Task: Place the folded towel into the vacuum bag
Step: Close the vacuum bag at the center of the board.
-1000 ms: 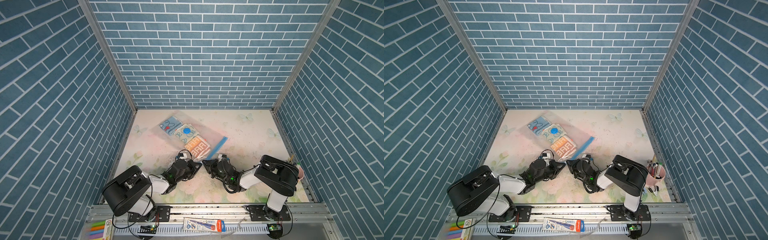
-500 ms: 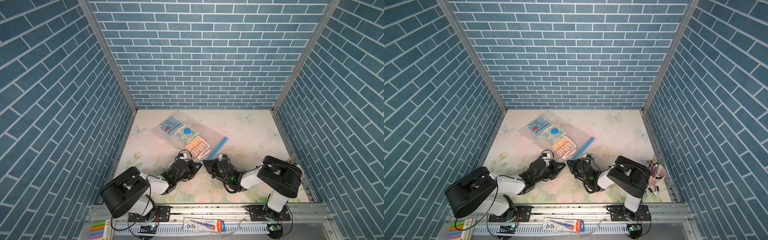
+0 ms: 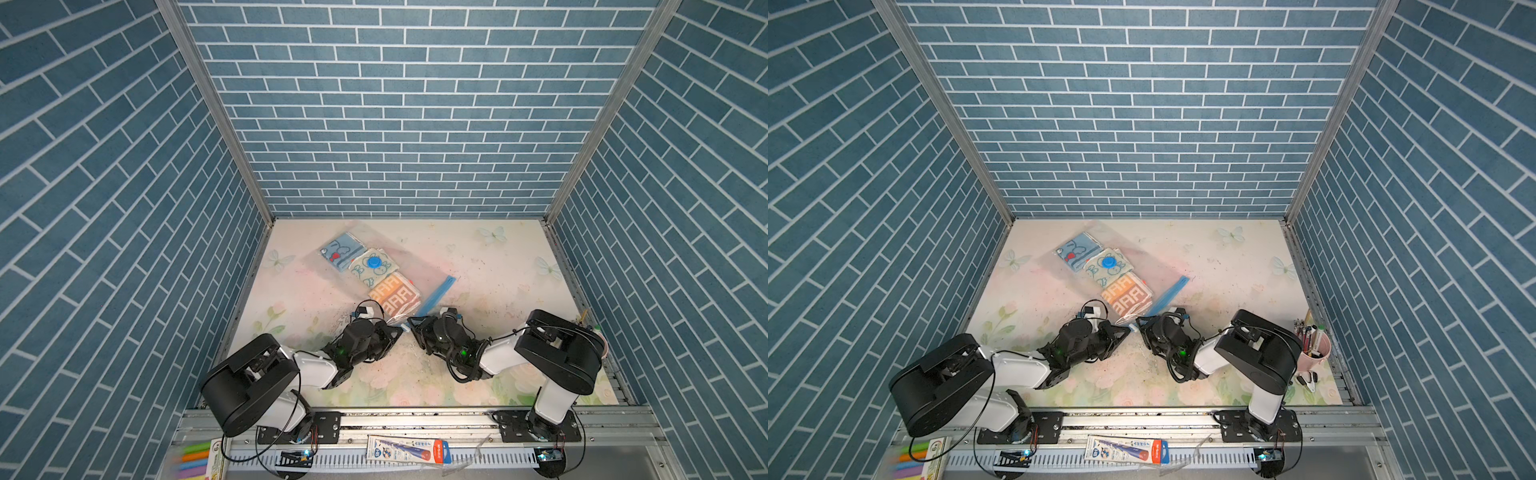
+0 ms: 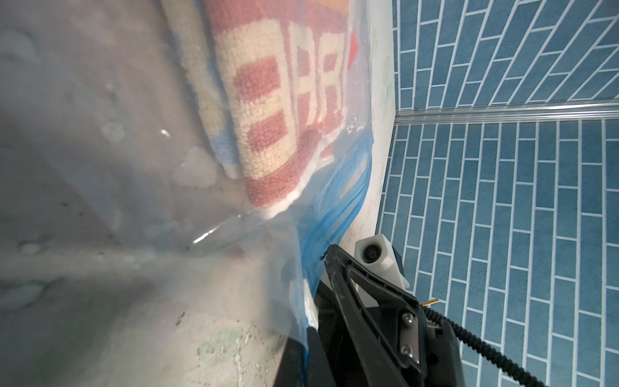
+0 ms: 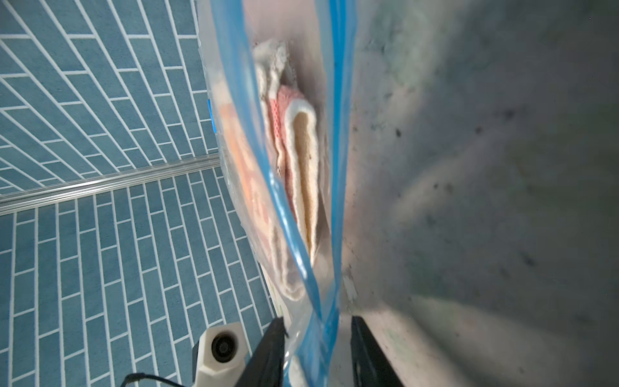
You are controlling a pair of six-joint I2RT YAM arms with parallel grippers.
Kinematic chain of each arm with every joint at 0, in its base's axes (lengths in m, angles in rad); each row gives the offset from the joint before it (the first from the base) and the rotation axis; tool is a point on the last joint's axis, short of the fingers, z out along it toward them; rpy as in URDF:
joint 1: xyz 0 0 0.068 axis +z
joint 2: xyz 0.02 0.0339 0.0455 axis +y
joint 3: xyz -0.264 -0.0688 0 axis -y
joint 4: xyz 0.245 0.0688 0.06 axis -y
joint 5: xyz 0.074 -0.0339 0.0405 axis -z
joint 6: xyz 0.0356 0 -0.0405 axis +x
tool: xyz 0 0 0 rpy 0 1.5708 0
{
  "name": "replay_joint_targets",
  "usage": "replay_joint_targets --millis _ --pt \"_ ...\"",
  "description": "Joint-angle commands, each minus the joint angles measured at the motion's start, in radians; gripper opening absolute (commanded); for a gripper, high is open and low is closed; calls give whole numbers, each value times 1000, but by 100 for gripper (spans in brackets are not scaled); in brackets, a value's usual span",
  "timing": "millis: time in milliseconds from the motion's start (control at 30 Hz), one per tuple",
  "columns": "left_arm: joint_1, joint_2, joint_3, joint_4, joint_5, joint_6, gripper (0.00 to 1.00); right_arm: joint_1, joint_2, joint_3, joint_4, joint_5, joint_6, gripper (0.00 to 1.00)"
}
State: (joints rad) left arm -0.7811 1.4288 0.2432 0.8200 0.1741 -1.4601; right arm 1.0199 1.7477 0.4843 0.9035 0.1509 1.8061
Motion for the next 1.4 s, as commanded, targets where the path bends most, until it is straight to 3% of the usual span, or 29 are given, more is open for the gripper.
replay_joint_targets --millis 0,733,1133,1367 --pt "0 -11 14 -16 -13 24 0 0 4 32 -1 2 119 40" --pt "0 7 28 -12 -10 24 0 28 24 84 4 -45 134 39" --pt "0 -11 20 -30 -17 27 0 28 8 55 36 -15 156 20" --pt "0 -16 10 -28 -19 26 0 28 -11 37 31 3 160 3"
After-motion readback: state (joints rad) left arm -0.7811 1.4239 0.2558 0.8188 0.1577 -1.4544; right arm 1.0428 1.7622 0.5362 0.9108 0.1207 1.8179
